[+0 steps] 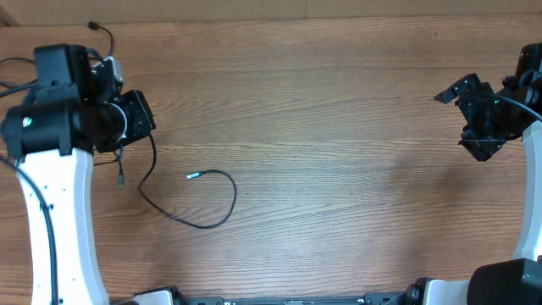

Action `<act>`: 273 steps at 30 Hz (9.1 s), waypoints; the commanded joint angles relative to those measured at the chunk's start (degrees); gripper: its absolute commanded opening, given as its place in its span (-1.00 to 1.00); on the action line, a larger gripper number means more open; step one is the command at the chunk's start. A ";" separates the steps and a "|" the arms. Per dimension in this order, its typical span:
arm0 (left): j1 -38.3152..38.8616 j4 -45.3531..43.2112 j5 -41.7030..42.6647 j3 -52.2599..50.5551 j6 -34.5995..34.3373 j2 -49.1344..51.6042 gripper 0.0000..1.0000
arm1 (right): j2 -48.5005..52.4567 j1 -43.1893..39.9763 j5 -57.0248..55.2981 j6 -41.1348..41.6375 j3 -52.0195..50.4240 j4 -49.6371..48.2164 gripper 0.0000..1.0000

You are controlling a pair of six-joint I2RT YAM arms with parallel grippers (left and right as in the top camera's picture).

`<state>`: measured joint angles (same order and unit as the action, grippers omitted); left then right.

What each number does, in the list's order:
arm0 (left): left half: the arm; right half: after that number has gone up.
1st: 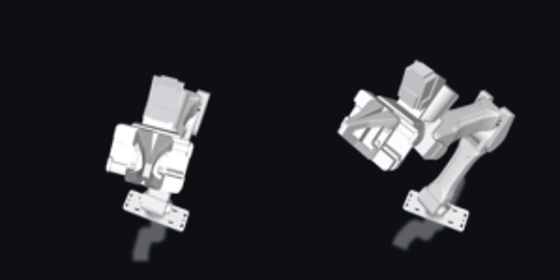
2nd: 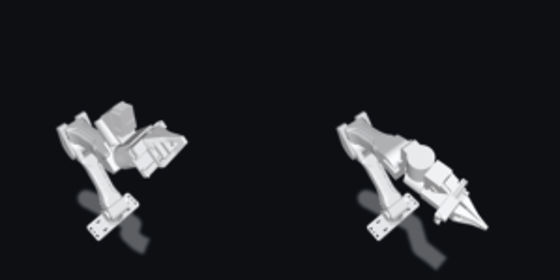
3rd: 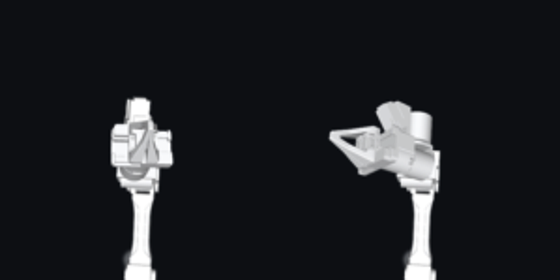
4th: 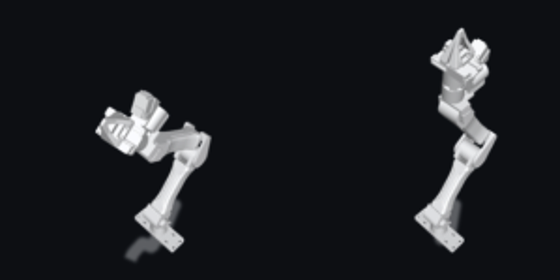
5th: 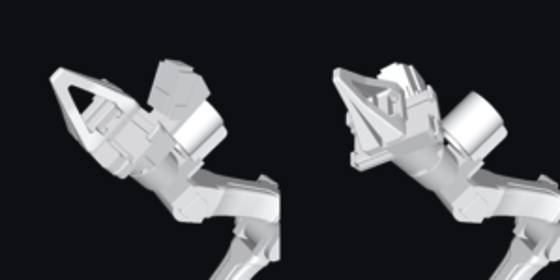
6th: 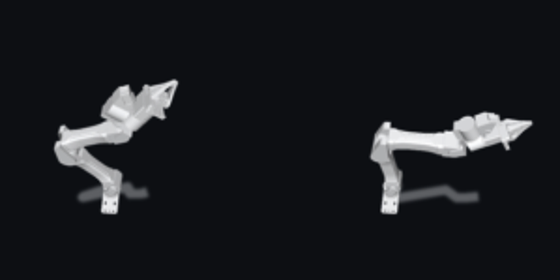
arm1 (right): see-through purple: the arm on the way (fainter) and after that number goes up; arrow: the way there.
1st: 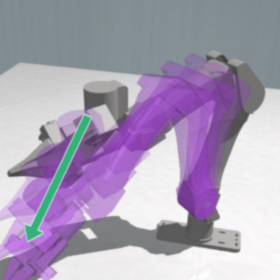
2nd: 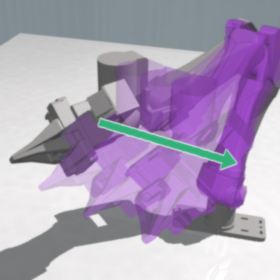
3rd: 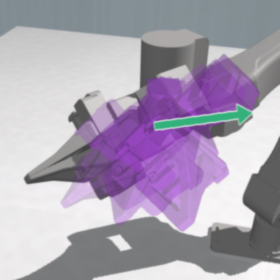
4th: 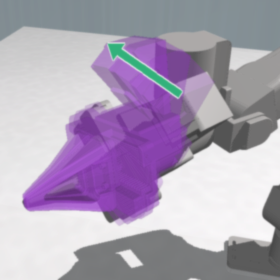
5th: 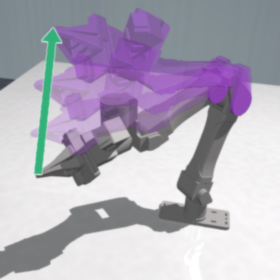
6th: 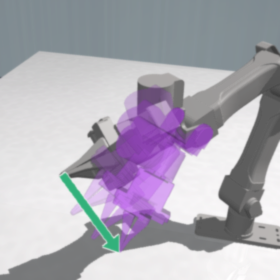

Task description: Untangle cables

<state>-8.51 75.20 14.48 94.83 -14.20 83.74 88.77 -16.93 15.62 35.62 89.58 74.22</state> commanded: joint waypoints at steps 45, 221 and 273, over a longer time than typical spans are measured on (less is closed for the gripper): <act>-18.58 0.96 -20.87 0.42 -13.79 5.03 -0.92 | -0.57 -0.09 -0.59 -0.04 0.87 -0.17 1.00; -27.45 -3.72 -27.93 -4.74 -26.05 29.00 0.68 | -0.57 -0.09 -0.61 -0.04 0.85 -0.17 1.00; -31.21 -9.16 -14.84 -4.74 -20.26 29.09 0.68 | -0.57 -0.09 -0.59 -0.04 0.87 -0.17 1.00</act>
<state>-39.53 66.22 -1.89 90.28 -36.01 112.33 88.77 -16.95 15.62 35.62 89.58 74.19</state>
